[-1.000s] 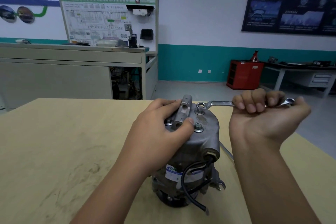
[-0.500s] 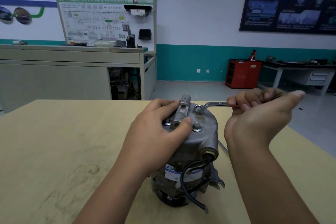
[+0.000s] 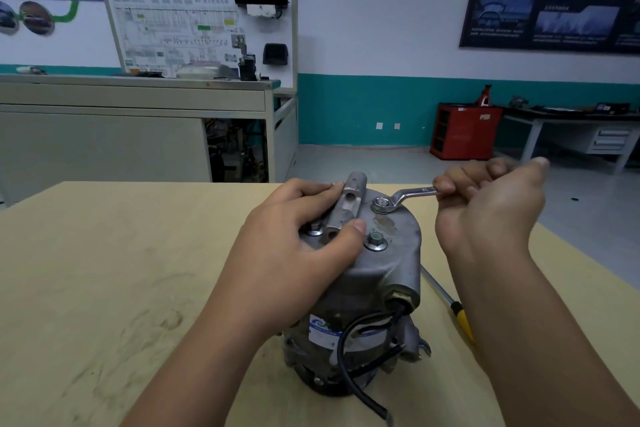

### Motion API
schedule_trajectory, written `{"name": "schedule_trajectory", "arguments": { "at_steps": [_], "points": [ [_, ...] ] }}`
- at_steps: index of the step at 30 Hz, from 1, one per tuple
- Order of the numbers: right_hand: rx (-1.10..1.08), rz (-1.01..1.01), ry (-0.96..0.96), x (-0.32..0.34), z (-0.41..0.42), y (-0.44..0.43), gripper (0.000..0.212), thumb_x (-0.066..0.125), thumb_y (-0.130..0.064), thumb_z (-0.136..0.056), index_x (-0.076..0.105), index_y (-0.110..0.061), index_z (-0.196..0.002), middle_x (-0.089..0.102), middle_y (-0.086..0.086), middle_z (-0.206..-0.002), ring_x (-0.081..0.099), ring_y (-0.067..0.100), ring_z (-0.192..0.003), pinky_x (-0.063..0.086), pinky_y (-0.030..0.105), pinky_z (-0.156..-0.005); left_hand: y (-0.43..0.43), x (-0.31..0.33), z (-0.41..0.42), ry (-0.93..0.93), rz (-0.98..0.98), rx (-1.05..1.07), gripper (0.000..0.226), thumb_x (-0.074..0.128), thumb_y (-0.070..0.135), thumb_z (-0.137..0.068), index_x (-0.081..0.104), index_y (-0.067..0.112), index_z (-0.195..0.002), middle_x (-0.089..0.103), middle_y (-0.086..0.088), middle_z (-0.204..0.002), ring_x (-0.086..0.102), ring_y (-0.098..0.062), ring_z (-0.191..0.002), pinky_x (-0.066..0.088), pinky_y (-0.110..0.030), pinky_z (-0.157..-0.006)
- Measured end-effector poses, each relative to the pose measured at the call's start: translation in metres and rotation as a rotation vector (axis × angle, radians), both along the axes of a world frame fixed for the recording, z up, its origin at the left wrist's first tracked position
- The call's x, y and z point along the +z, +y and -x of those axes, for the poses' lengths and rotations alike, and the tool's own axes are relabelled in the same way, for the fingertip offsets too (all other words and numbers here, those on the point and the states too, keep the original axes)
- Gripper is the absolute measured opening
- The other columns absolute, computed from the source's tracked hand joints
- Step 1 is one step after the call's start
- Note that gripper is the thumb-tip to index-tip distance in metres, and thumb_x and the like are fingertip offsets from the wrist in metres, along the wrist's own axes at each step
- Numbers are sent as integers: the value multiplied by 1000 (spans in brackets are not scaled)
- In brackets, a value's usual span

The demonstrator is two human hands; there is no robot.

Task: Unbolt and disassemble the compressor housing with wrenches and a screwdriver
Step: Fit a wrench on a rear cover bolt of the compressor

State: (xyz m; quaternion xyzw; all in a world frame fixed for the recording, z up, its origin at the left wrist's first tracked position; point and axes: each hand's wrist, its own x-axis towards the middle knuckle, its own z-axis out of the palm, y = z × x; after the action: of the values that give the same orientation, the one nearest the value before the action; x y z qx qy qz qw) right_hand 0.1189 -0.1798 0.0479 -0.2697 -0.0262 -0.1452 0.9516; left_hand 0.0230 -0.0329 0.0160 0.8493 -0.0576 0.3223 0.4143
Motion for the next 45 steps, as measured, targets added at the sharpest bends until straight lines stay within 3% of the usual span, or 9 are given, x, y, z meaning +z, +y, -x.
{"name": "schedule_trajectory", "arguments": {
  "at_steps": [5,12,20,24,30,34,38,41,45],
  "points": [
    [102,-5,4,2,-5,-4,51,17,-46,-101,28,-17,-61,18,-6,-42,18,10,-34,22,14,-37,1,3,-1,-4,-33,-31,49,55,47,-70,65,32,-116,56,28,-104,49,20,-99,32,5,-74],
    [553,107,72,20,-35,9,56,23,-51,-100,30,-17,-57,19,-6,-39,17,6,-27,16,16,-25,14,4,0,18,0,-231,49,53,49,-67,67,32,-110,60,27,-111,53,11,-108,36,-1,-83],
    [802,-88,91,17,-53,11,57,27,-45,-101,32,-13,-53,23,-4,-35,19,6,-24,16,15,-24,24,7,-16,85,-69,-245,52,52,56,-66,64,38,-113,53,30,-119,48,13,-114,34,-2,-88],
    [676,-498,-39,29,-51,-15,62,27,-36,-101,32,-11,-45,24,0,-36,20,11,-24,17,19,-25,36,13,-15,124,-132,-181,46,54,66,-60,63,56,-105,44,35,-119,46,14,-113,38,-2,-83],
    [402,-366,-21,26,-46,-18,57,23,-41,-102,32,-14,-53,21,-4,-41,19,9,-30,18,17,-29,41,26,-25,218,-146,-376,18,58,38,-79,71,44,-90,50,28,-116,48,6,-116,42,-15,-91],
    [352,-322,16,19,-46,-19,47,26,-31,-99,31,-16,-54,21,-5,-42,18,8,-31,18,18,-29,41,33,-30,314,-33,-368,35,54,29,-78,59,48,-107,59,25,-113,60,-2,-106,53,-34,-88],
    [308,-340,28,15,-46,-20,43,25,-32,-98,30,-17,-59,21,-5,-43,19,8,-31,18,17,-30,25,53,-39,456,-330,-163,48,53,50,-77,48,43,-125,49,22,-126,52,0,-107,45,-20,-84],
    [289,-356,26,16,-45,-18,44,25,-34,-99,31,-17,-59,21,-5,-42,19,8,-30,18,17,-30,-3,58,-52,510,-542,24,44,40,61,-86,58,27,-108,56,4,-110,54,-15,-97,44,-31,-79],
    [266,-335,21,16,-43,-21,41,25,-31,-97,31,-18,-60,21,-5,-42,19,8,-31,18,16,-31,-20,50,-63,483,-605,128,48,41,69,-82,55,28,-103,53,1,-103,52,-23,-97,43,-36,-79]
  ]
}}
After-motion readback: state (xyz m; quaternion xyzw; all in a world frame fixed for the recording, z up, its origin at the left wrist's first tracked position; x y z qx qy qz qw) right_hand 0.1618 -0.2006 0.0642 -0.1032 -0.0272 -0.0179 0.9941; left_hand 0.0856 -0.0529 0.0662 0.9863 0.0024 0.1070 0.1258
